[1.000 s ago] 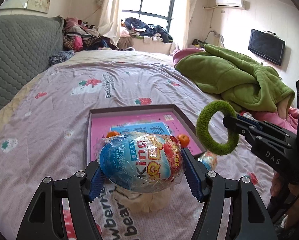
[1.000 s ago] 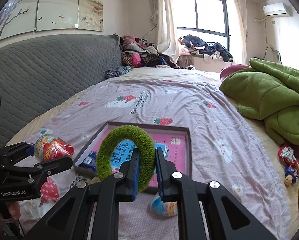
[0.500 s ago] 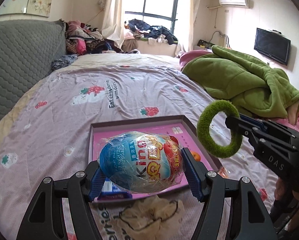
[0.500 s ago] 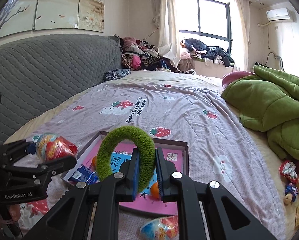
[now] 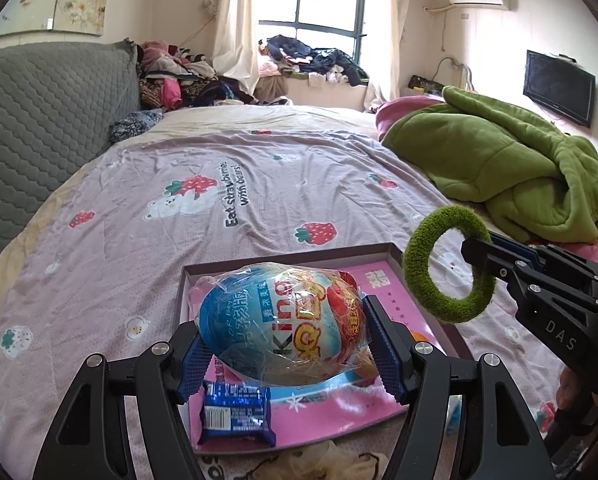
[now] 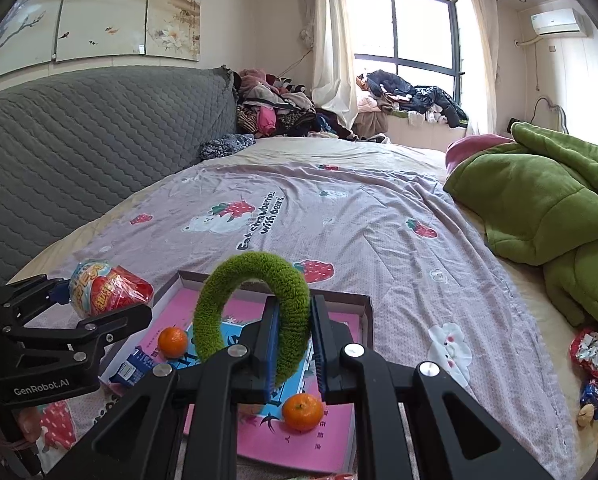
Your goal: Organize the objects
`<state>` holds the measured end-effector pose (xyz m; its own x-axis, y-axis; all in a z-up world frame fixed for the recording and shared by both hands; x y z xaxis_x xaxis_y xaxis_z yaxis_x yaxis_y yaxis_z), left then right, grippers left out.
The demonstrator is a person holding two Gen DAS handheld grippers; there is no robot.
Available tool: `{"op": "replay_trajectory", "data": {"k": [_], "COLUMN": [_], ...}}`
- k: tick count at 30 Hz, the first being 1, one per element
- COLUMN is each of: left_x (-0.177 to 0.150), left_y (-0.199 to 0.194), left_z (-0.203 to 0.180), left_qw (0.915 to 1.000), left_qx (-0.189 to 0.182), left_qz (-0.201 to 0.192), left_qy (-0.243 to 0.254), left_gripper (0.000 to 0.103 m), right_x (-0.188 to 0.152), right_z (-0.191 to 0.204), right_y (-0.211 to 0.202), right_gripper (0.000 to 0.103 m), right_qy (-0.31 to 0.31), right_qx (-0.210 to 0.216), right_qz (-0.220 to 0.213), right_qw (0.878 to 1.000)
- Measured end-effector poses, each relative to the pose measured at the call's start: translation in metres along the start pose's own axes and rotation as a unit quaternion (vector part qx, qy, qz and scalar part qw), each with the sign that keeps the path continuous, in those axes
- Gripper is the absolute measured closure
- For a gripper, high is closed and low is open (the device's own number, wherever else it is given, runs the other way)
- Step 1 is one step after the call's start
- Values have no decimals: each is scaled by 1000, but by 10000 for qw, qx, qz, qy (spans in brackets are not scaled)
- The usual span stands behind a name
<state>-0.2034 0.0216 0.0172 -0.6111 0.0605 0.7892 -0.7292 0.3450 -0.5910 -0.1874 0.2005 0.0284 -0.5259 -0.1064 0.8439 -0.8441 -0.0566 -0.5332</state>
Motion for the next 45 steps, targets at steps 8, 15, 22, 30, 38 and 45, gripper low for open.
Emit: {"op": "replay_trajectory", "data": {"k": [8, 15, 22, 30, 38, 45], "left_x": [-1, -3, -2, -5, -14, -21], "left_y": [23, 35, 42, 56, 76, 86], "left_z": [5, 10, 8, 9, 13, 9], "left_qw": [9999, 9996, 9994, 9985, 9961, 9944], "left_qx": [94, 145, 160, 180, 180, 166], "left_qz": [144, 230, 291, 516, 863, 1044], "left_qy": [-12, -48, -20, -15, -45, 31], "left_gripper": [32, 32, 32, 32, 32, 32], "right_x": [-1, -4, -7, -9, -18, -26], "right_z": [-2, -2, -1, 0, -1, 0], "right_y": [23, 34, 42, 51, 67, 76], "right_gripper": [87, 87, 87, 87, 87, 87], "right_qy": [24, 5, -18, -49, -116, -145], "right_qx": [-27, -24, -30, -47, -109, -170], "right_qz": [83, 146, 193, 273, 504, 626], "right_qw": [10000, 9999, 9998, 9996, 9986, 9978]}}
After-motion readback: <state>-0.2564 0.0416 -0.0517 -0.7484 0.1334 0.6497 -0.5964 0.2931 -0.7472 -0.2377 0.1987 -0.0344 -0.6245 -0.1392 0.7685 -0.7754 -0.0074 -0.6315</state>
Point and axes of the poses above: each gripper's, at about its wrist camera, not at the fingertips, and y roughly the way its jaws point, z to its left, x to its top, the point moved 2 cm from there along y, roughly the way its jaws point, and after that the axes turned 9 degrees about -x, right-handed, at the moved point
